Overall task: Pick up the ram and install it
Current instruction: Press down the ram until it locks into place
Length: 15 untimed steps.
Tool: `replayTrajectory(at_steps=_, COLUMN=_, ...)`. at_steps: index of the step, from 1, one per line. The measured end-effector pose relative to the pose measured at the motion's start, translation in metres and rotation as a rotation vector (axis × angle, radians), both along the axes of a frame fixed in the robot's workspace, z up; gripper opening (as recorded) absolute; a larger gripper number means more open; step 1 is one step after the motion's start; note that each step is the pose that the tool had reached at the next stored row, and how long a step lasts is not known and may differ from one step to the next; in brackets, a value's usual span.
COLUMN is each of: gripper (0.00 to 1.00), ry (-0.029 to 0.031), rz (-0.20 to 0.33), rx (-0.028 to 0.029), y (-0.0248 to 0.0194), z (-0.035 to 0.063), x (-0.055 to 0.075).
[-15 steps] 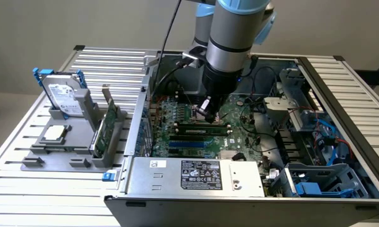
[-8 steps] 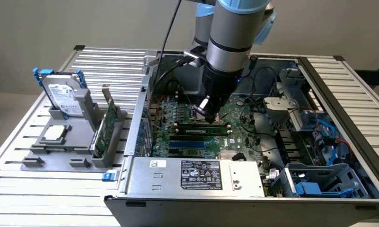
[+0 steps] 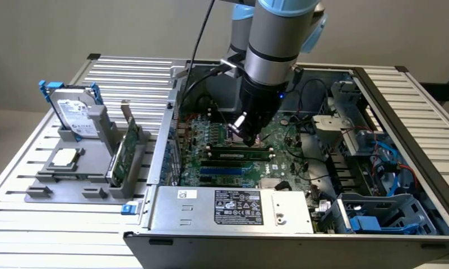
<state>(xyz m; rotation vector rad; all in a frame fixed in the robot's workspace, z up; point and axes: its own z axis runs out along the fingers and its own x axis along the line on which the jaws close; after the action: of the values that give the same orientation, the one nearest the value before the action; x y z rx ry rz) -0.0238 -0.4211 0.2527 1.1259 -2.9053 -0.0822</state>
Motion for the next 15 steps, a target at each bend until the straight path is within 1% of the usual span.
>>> replayTrajectory(at_steps=6, gripper=0.11, ry=0.0001, rz=-0.084, rx=-0.0011, y=0.0, z=0.0001, x=0.0)
replayTrajectory(at_steps=15, gripper=0.11, ry=0.0001, rz=-0.225, rx=-0.0011, y=0.0, z=0.0, x=0.0)
